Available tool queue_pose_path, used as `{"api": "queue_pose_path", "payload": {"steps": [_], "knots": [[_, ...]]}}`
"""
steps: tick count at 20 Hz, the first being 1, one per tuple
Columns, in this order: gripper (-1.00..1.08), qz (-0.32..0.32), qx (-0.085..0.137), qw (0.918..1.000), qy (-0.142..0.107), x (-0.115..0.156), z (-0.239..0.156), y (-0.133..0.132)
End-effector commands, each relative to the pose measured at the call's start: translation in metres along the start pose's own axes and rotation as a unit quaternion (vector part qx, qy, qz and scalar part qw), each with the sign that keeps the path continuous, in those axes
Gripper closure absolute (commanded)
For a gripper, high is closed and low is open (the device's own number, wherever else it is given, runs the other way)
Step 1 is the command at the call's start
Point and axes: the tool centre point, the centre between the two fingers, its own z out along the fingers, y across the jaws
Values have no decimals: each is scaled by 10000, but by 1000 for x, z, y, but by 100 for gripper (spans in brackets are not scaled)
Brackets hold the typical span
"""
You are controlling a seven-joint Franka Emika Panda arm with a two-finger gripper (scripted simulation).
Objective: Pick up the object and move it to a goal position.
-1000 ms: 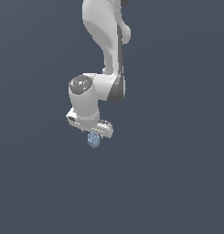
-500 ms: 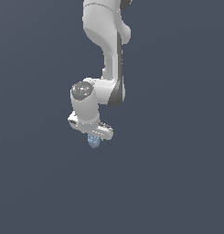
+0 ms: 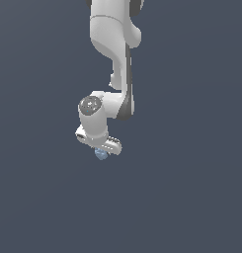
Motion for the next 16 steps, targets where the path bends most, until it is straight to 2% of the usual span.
{"api": "queue_pose_path", "payload": {"steps": [1,11,16], "knots": [[108,1,-1,10000,-2,0,1,0],[108,0,1,10000,3,0,-1,0],[108,0,1,10000,3,0,-14,3]]}}
